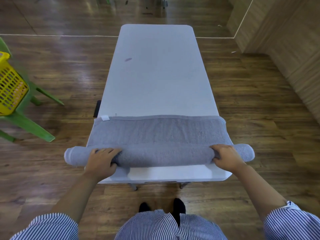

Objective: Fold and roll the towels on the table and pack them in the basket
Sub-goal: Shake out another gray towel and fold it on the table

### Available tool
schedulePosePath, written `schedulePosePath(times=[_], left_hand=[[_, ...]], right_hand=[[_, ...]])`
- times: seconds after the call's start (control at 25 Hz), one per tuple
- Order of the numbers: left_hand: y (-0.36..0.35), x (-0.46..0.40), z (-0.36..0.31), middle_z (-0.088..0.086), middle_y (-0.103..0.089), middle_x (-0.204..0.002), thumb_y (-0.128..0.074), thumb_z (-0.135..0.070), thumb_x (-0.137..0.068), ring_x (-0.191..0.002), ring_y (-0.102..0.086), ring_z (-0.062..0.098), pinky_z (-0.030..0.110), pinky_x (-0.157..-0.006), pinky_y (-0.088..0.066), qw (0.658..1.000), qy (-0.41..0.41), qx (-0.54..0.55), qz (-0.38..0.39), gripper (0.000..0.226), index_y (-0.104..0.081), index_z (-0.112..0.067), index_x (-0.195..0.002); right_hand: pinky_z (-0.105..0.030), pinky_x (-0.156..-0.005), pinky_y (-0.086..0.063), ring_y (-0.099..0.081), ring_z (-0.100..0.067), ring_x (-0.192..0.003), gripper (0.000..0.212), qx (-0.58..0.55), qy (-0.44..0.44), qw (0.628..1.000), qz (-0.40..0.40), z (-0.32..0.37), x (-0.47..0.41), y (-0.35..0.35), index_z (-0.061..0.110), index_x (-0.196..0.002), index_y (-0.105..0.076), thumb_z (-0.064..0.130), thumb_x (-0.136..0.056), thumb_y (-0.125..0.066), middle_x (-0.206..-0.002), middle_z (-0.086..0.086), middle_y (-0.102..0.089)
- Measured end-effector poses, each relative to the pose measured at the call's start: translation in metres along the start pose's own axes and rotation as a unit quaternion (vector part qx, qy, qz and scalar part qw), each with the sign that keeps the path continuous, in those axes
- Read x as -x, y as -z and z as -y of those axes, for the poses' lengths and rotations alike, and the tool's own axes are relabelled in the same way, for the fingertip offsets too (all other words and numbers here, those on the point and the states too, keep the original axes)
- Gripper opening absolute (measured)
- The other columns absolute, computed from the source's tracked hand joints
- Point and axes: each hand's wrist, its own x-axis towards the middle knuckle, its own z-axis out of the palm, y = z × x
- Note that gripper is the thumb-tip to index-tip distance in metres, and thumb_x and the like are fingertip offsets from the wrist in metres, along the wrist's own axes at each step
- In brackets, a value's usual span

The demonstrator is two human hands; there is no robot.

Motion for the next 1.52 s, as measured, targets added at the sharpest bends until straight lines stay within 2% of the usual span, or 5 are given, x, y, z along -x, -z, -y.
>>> schedulePosePath(times=[0.44,0.72,1.04,1.28,1.52], left_hand=[[-0.004,0.008,0.008,0.009,-0.065,-0.116,-0.083,-0.022,-0.055,-0.104,-0.063,0.031,0.059,-0.095,-0.041,0.999,0.018,-0.030,-0.026,0.072,-0.061,-0.010,-0.122],[0.010,0.000,0.011,-0.002,-0.071,-0.093,-0.041,-0.038,-0.065,-0.084,-0.067,0.022,0.044,-0.078,-0.044,0.998,-0.004,-0.001,-0.064,0.052,-0.067,-0.017,-0.105],[-0.008,-0.005,-0.005,0.008,-0.068,-0.108,-0.080,-0.019,-0.054,-0.098,-0.065,0.030,0.053,-0.090,-0.045,0.998,0.033,-0.011,-0.053,0.064,-0.063,-0.013,-0.116],[0.006,-0.008,0.001,-0.006,-0.070,-0.081,-0.041,-0.037,-0.064,-0.074,-0.066,0.020,0.040,-0.072,-0.045,0.997,0.006,-0.022,-0.076,0.047,-0.069,-0.022,-0.098],[0.003,-0.026,-0.020,0.005,-0.068,-0.106,-0.057,-0.023,-0.064,-0.095,-0.064,0.026,0.052,-0.086,-0.045,0.995,0.027,-0.032,-0.091,0.048,-0.064,-0.014,-0.110]], right_hand=[[-0.044,-0.113,-0.017,-0.045,-0.022,-0.123,0.063,0.085,0.004,0.996,-0.036,-0.015,0.011,-0.001,0.019,-0.133,-0.046,0.023,-0.074,-0.066,-0.129,0.000,-0.053],[-0.043,-0.113,-0.015,-0.049,-0.015,-0.118,0.048,0.052,-0.036,0.998,0.022,-0.015,0.001,0.012,0.024,-0.127,-0.051,0.022,-0.079,-0.055,-0.118,0.006,-0.059],[-0.044,-0.114,-0.016,-0.045,-0.020,-0.124,0.059,0.083,0.005,0.996,-0.032,-0.005,0.001,-0.005,0.018,-0.130,-0.048,0.023,-0.074,-0.065,-0.127,0.002,-0.053],[-0.040,-0.107,-0.028,-0.056,-0.016,-0.105,0.041,0.035,-0.034,0.998,0.033,-0.004,-0.010,0.014,0.028,-0.111,-0.059,0.036,-0.072,-0.049,-0.105,0.009,-0.063],[-0.049,-0.109,-0.025,-0.048,-0.024,-0.122,0.054,0.059,0.045,0.995,-0.069,0.016,-0.021,0.005,0.015,-0.128,-0.050,0.013,-0.075,-0.059,-0.129,-0.002,-0.054]])
